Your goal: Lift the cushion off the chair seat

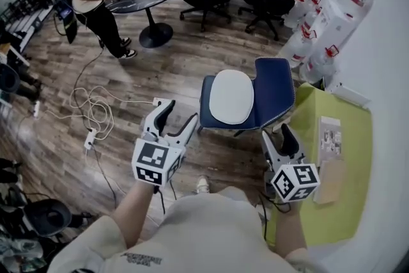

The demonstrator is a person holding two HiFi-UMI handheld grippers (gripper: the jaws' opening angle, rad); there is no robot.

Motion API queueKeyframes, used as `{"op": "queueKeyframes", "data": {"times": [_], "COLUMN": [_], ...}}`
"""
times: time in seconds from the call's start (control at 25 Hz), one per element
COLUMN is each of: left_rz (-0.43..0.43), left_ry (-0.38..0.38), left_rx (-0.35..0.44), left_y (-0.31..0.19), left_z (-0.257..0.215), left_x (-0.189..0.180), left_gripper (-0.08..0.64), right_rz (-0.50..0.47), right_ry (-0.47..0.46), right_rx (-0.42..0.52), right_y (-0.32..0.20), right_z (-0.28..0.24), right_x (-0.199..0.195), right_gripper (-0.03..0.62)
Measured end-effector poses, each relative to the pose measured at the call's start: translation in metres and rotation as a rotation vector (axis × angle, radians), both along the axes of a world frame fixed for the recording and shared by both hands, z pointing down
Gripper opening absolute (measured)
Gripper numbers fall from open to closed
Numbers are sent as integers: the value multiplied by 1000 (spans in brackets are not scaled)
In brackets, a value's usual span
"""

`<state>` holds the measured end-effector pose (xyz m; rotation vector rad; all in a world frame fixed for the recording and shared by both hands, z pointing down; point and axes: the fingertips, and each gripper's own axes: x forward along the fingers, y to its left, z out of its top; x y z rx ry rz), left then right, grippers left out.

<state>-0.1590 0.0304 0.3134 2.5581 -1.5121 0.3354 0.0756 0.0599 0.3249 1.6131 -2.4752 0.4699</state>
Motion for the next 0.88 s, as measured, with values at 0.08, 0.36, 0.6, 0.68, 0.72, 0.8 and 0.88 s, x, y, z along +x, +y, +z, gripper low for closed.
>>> {"op": "queueKeyframes", "data": {"times": [0.08,0.36,0.6,0.68,0.72,0.8,0.88], "left_rz": [1,5,1,-6,-11,-21,-28], "left_ry": [9,4,-22,-31,-34,-41,-45], "left_rx": [-17,-87,-144,-167,-177,-200,-233], "left_y": [-14,-60,-105,-125,-134,-155,-176], "left_z": [6,41,71,83,89,103,119], "left_x": [-3,1,13,19,22,26,27], "left_gripper": [256,259,261,261,261,261,261], "right_rz": [9,21,38,61,72,89,93], "right_ry": [-1,6,-13,-16,-17,-19,-26], "right_rx": [-35,-102,-168,-192,-208,-247,-287], "right_y": [-12,-62,-112,-134,-145,-166,-185], "right_z": [12,47,85,102,112,134,154], "right_x": [-1,3,16,27,32,40,38], "right_gripper": [285,285,287,288,291,293,293]}}
